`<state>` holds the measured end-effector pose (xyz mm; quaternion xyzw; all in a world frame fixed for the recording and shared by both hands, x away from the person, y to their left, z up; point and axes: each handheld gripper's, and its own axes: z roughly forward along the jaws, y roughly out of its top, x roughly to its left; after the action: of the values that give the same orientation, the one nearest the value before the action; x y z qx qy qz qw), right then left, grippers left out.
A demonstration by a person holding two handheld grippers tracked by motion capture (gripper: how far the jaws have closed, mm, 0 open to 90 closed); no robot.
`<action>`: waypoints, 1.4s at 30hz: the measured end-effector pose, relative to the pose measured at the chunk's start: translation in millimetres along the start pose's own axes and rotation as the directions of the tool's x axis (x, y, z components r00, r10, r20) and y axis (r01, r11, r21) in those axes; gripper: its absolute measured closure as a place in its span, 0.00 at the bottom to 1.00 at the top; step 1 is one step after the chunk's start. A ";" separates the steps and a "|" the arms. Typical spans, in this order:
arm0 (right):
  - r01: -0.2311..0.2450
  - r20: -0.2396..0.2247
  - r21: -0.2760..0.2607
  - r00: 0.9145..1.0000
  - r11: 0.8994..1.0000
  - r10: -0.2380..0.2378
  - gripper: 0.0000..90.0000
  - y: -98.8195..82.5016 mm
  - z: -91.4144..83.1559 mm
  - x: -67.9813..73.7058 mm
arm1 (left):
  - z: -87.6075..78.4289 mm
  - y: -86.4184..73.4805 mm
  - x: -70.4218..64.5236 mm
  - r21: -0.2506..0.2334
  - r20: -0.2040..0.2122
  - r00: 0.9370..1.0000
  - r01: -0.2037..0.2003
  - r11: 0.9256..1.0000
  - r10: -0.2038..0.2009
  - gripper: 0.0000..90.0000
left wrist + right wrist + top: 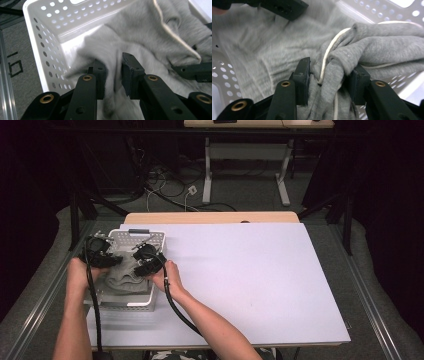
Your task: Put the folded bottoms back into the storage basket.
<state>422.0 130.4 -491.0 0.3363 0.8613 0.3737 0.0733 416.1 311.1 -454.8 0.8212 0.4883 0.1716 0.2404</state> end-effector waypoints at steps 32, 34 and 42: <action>0.074 -0.125 0.002 0.989 0.997 -0.073 0.04 -10.1 -90.9 -36.7 | -16.3 17.6 -22.3 -0.060 0.082 0.996 -0.031 0.998 0.036 0.12; 0.077 -0.120 0.008 0.990 0.997 -0.075 0.03 -14.5 -95.9 -41.1 | -16.2 18.5 -24.2 -0.059 0.087 0.995 -0.034 0.998 0.039 0.10; 0.063 -0.097 0.014 0.993 0.998 -0.062 0.02 -33.0 -116.3 -60.6 | -13.7 27.4 -43.8 -0.045 0.108 0.989 -0.092 0.995 0.097 0.05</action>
<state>407.0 6.5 -438.9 0.2913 0.8771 0.3798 0.0406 408.4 264.3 -430.2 0.8467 0.4314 0.1468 0.2749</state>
